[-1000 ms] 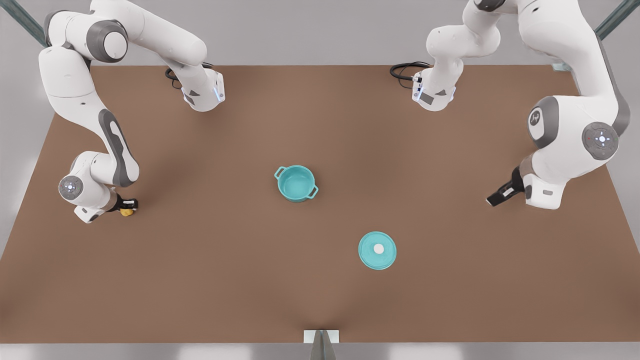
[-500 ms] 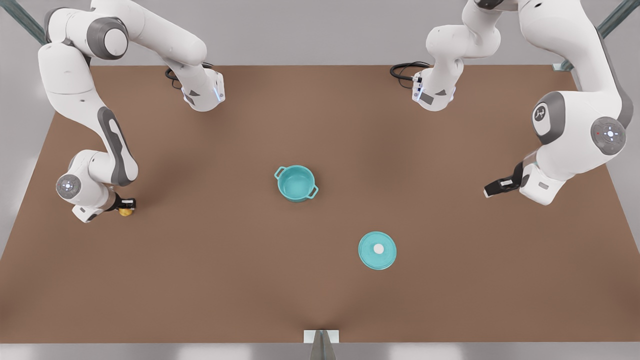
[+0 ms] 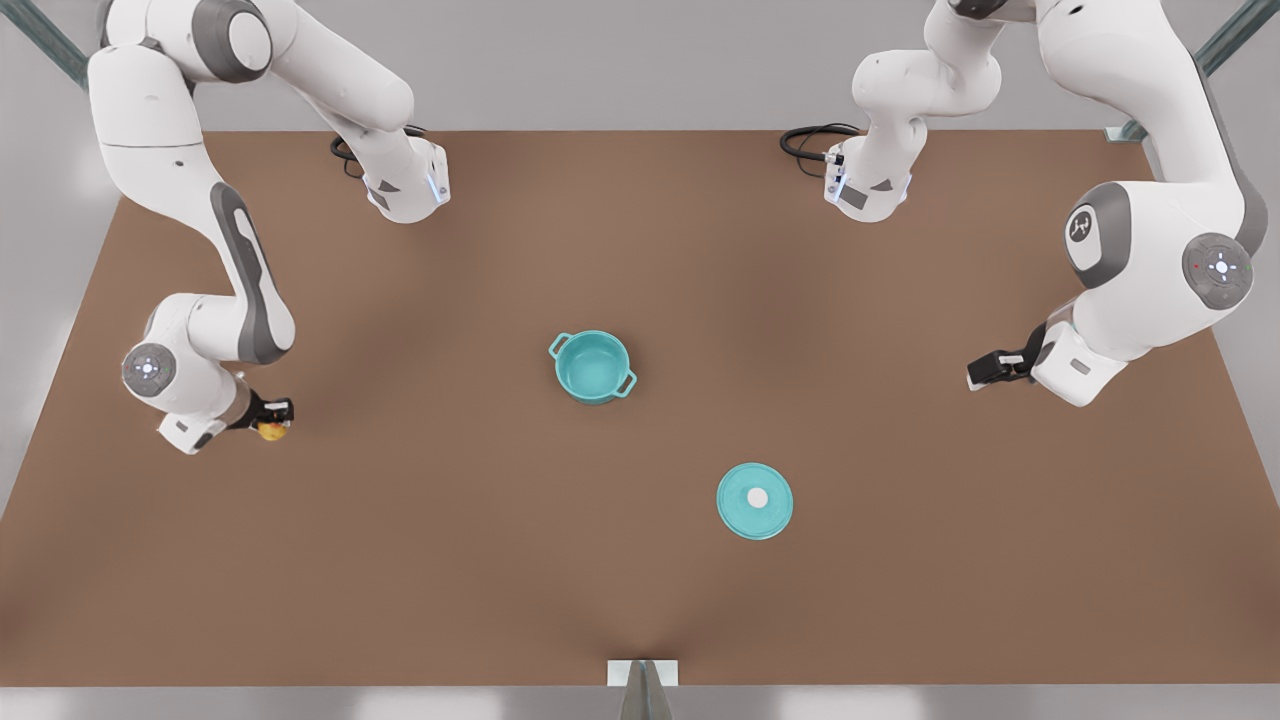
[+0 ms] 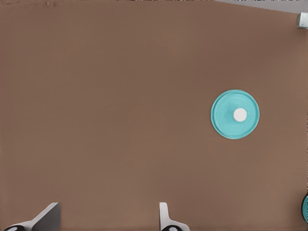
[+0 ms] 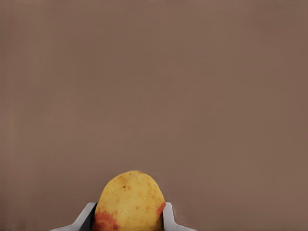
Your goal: Open the pot lid and put the potato into the pot
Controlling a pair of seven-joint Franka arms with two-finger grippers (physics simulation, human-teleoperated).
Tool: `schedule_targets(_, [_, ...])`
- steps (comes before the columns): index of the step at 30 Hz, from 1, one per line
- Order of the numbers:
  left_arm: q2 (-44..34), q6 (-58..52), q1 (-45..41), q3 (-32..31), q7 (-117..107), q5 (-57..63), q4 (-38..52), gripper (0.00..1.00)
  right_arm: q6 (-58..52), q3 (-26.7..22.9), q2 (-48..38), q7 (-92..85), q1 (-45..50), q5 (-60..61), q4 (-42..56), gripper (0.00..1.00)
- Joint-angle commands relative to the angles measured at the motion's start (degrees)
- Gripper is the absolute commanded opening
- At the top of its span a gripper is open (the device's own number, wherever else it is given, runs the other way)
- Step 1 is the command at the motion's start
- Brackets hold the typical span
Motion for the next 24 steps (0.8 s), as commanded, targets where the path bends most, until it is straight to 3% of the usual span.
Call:
schedule_targets(1, [1.48,0.27,-0.65,-0.11,6.32,0.01,2.54,1.0,-6.64,2.6,-0.28,15.34,0.04,0.84,0.72,0.52])
schedule_targets(7, [1.92,-0.35,-0.74,-0.11,6.23,-0.51,3.51,1.0,-12.09,11.74,-1.42,30.2,2.15,7.61,4.32,0.51])
schedule_targets(19, [2.09,-0.17,-0.83,-0.19,6.67,0.28,3.6,1.0,-16.05,12.36,-0.81,68.34,31.33,17.71,15.4,0.5])
schedule_targets(24, [2.09,-0.17,-0.83,-0.19,6.67,0.28,3.6,1.0,-16.49,12.01,5.52,79.59,42.32,17.45,24.89,0.49])
